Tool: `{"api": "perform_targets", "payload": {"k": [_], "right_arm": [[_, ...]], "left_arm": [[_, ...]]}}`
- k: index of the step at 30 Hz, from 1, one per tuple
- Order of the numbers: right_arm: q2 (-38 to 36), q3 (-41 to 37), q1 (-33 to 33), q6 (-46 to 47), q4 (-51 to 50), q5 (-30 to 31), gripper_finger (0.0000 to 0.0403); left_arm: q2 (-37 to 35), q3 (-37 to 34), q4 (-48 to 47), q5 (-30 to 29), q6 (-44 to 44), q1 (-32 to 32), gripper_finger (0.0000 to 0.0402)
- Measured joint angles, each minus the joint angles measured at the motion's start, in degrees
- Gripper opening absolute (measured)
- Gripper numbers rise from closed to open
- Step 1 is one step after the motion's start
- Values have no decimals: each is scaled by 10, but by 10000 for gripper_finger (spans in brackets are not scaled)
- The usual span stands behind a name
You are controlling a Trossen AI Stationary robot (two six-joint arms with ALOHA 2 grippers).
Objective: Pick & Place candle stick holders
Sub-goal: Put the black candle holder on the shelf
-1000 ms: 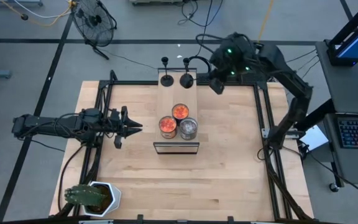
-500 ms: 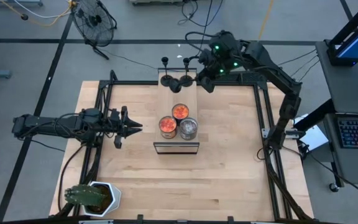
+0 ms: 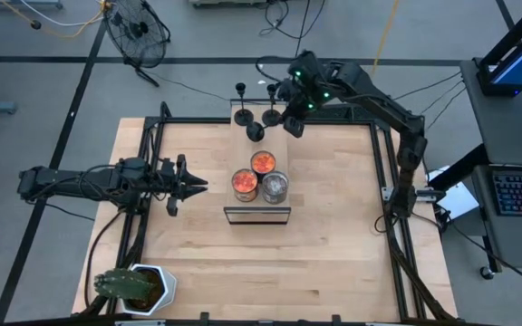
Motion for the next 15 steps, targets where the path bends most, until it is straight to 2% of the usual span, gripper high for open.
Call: {"api": "perform_targets", "payload": {"k": [7,11,15], "right_arm": [[9,0,0,-20,-2,5,11],[8,0,0,-20,-2,36,11],[5,0,-4,-20,-2,32,12]], "left_arm": [[0,0,0,0,0,0,88],[0,0,0,0,0,0,88],[0,0,0,-2,0,0,88]]}}
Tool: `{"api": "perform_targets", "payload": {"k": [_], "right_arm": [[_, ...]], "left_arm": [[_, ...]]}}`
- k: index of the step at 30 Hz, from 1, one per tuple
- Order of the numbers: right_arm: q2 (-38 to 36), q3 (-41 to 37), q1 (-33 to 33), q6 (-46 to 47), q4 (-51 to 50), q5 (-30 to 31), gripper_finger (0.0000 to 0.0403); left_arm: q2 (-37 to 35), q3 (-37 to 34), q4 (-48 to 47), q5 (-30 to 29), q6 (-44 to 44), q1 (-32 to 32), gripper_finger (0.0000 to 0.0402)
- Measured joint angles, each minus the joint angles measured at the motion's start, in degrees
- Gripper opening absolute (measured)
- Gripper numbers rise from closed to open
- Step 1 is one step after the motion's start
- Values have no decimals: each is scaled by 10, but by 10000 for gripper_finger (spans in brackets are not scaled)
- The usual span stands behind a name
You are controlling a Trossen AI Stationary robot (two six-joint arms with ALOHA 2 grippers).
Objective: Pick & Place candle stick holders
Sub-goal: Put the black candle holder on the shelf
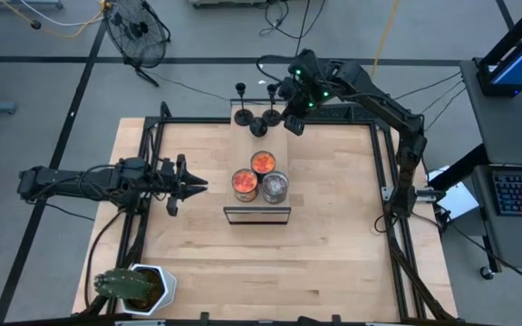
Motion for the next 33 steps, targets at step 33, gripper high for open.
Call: {"api": "perform_targets", "payload": {"k": [33], "right_arm": [[4,0,1,-8,0,-1,22]], "left_arm": [[0,0,0,-4,5,0,88]]}}
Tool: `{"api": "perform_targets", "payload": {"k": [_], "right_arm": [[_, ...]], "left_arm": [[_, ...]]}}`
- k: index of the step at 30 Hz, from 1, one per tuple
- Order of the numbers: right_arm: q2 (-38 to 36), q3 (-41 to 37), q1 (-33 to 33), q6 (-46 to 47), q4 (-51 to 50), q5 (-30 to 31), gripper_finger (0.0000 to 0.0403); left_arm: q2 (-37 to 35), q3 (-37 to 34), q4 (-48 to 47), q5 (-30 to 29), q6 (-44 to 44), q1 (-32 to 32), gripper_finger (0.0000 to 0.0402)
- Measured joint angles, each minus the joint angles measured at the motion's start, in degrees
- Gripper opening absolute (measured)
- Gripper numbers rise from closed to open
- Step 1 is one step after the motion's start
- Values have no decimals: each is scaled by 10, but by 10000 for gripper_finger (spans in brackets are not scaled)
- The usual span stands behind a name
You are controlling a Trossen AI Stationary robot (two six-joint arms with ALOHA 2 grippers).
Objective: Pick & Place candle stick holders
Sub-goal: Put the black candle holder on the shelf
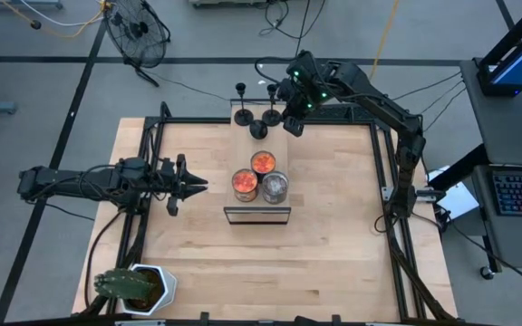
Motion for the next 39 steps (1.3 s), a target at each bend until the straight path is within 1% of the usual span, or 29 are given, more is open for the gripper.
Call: {"api": "perform_targets", "payload": {"k": [31,39], "right_arm": [[0,0,0,-30,5,1,24],[0,0,0,-30,11,2,59]], "left_arm": [[0,0,-1,1,7,0,88],[0,0,-2,1,8,0,88]]}}
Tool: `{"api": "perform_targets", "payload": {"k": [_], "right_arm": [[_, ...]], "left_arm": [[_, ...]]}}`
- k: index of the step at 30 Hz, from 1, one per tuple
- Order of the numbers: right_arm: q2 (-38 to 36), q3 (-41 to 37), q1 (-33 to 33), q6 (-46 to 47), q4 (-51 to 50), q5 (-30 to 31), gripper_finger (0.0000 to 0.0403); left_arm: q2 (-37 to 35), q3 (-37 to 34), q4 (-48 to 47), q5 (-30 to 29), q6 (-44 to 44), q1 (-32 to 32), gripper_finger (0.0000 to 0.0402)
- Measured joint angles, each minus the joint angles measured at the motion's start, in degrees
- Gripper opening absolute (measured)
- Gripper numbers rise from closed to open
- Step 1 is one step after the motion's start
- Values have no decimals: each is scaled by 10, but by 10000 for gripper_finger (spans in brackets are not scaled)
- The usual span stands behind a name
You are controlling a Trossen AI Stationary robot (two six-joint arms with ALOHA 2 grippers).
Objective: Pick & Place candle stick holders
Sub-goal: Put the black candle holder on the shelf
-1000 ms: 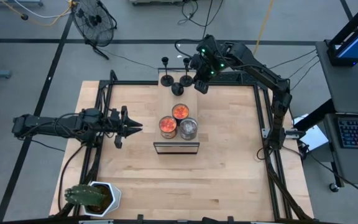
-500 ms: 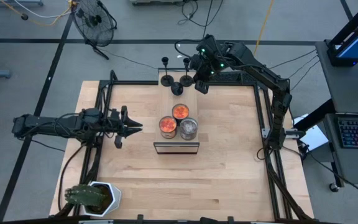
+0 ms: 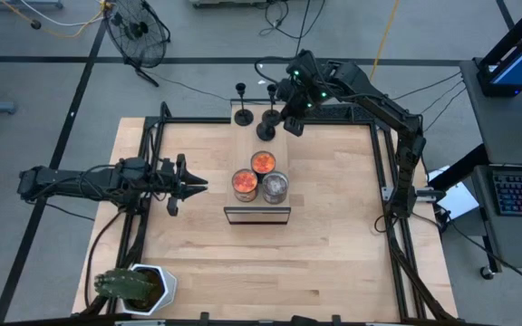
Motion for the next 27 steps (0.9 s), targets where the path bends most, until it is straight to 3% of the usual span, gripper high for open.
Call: {"api": "perform_targets", "payload": {"k": [6,27], "right_arm": [[0,0,0,0,17,0,70],[2,-45,18,-45,76,-19,41]], "left_arm": [[0,0,0,0,1,0,88],[0,0,1,0,1,0,88]]}}
